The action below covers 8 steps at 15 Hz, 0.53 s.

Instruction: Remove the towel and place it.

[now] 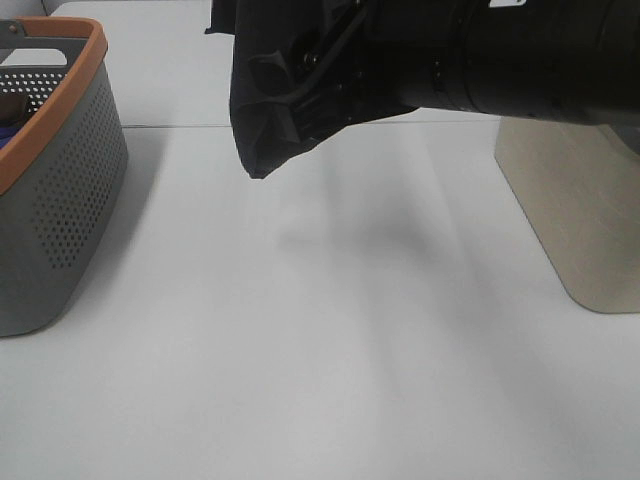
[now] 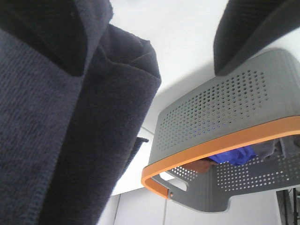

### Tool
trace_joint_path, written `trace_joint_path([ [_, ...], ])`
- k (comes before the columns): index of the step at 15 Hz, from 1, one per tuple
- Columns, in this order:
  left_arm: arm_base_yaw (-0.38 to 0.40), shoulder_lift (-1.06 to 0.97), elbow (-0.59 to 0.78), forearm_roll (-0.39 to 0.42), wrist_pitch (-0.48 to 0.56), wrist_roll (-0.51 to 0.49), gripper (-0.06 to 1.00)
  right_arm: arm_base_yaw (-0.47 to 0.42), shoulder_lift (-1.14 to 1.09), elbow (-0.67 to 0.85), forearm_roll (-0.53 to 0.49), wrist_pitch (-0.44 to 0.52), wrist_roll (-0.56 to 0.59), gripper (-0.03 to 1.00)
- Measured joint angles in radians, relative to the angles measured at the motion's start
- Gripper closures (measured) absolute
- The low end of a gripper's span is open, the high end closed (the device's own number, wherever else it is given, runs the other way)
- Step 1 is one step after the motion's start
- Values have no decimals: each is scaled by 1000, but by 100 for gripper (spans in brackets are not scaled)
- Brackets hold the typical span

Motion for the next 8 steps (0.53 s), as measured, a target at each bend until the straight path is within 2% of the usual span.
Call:
trace_joint_path([
  [2,0,0,0,4,23,1,94,0,15,1,81,-48,-67,25],
  [4,0,0,0,11,30,1,94,0,43,2,230,-88,-170,26],
  [8,0,-2,0,34,41,1,94,0,80,3,634,-222,-489,26],
])
